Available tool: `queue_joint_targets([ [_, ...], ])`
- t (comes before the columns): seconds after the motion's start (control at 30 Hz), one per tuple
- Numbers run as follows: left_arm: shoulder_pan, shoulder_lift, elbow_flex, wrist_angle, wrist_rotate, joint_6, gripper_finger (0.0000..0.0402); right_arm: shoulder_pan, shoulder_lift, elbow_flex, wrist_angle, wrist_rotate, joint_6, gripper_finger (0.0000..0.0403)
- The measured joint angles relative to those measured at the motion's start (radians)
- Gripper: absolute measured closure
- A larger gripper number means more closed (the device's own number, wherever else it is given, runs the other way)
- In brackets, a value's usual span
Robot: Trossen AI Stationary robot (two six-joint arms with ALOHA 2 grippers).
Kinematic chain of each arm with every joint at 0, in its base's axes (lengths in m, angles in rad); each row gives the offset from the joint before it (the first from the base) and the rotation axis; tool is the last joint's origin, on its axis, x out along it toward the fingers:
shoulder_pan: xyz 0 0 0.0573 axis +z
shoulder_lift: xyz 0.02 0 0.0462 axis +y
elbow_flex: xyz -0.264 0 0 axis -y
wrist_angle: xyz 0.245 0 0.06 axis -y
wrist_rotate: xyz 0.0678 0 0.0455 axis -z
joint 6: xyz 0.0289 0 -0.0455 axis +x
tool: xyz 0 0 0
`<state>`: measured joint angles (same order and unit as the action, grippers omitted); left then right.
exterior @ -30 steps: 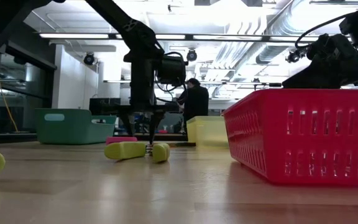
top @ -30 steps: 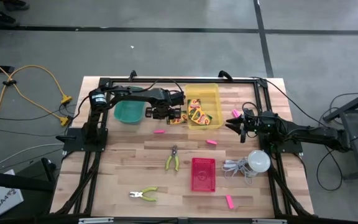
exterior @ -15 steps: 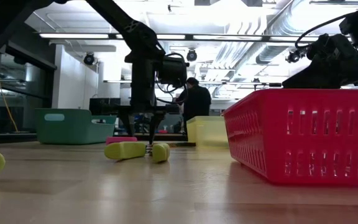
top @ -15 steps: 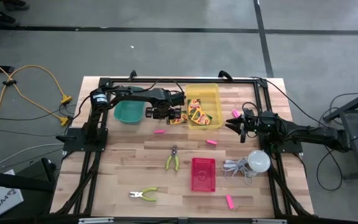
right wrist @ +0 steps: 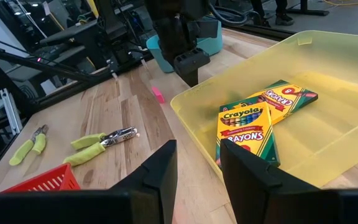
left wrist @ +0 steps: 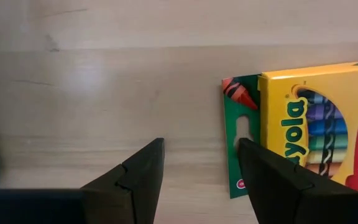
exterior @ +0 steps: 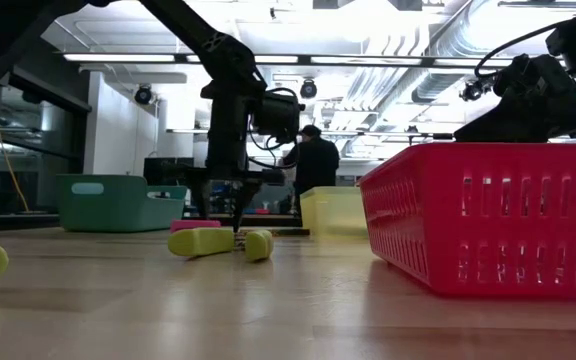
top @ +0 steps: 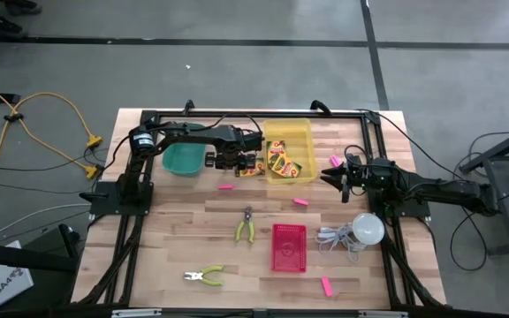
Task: Pick & Place School Supplies
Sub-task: Put the crayon box into the yellow bin
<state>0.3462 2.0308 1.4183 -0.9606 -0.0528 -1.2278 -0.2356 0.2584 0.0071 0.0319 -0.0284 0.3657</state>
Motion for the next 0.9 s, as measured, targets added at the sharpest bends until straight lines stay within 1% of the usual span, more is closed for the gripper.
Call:
queue_joint_targets([
  [0.63, 0.0, 0.0, -0.003, 0.028, -0.003, 0.027, 0.0209, 0.0, 0.0, 0.0, 0.0, 0.0, 0.0, 0.0292],
  [0.73, 0.0, 0.0, -0.003, 0.033, -0.002, 0.026, 0.0223, 0.0, 0.0, 0.0, 0.0, 0.0, 0.0, 0.0292],
  [0.9, 0.0, 0.0, -0.002, 0.041, 0.002, 0.026, 0.0267, 0.0, 0.0, 0.0, 0.0, 0.0, 0.0, 0.0292],
])
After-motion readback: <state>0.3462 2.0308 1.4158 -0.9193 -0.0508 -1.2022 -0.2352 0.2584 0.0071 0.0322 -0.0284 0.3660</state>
